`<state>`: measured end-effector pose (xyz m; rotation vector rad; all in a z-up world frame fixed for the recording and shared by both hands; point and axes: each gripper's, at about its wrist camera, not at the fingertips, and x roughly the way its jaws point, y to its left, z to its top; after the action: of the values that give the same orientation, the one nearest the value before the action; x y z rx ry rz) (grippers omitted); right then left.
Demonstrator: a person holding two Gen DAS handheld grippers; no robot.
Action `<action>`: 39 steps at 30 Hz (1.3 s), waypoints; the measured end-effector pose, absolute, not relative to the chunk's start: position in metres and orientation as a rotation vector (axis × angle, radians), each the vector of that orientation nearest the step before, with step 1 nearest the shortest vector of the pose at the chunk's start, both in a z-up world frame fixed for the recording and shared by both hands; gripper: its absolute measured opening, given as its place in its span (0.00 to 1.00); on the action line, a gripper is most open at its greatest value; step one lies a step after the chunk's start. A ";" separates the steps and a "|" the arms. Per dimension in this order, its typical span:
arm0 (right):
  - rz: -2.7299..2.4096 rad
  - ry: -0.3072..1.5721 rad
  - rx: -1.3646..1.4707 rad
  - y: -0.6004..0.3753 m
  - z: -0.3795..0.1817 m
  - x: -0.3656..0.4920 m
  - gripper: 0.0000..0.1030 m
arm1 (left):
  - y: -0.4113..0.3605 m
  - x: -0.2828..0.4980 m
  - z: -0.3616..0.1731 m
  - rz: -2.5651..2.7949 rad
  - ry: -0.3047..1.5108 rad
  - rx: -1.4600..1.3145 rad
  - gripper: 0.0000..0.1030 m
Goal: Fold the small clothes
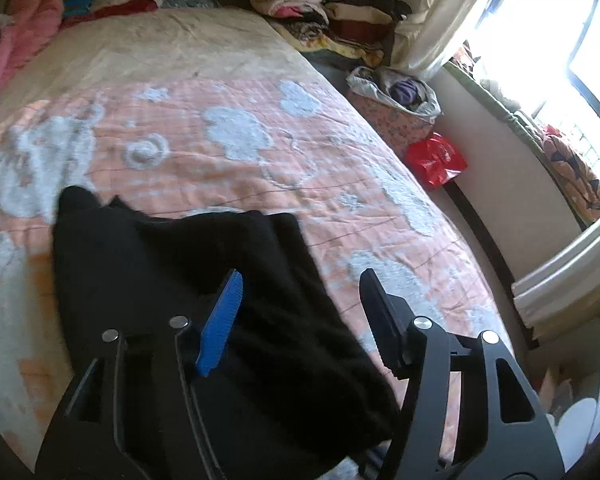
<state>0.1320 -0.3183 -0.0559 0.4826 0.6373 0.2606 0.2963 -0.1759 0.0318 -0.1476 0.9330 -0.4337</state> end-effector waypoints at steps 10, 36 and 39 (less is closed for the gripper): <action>0.250 0.698 0.457 -0.332 -0.045 0.109 0.56 | -0.122 0.223 0.047 -0.347 0.829 -0.059 0.79; 0.211 0.491 -0.017 -0.298 0.037 0.008 0.96 | -0.071 0.066 0.037 -0.310 0.670 -0.038 0.91; 0.204 0.498 -0.023 -0.295 0.035 0.008 0.96 | -0.069 0.057 0.033 -0.307 0.649 -0.054 0.91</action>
<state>0.0075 -0.2946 0.0351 -0.0229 0.4983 0.2042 0.0565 -0.0687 0.0328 -0.0538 0.6486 -0.3074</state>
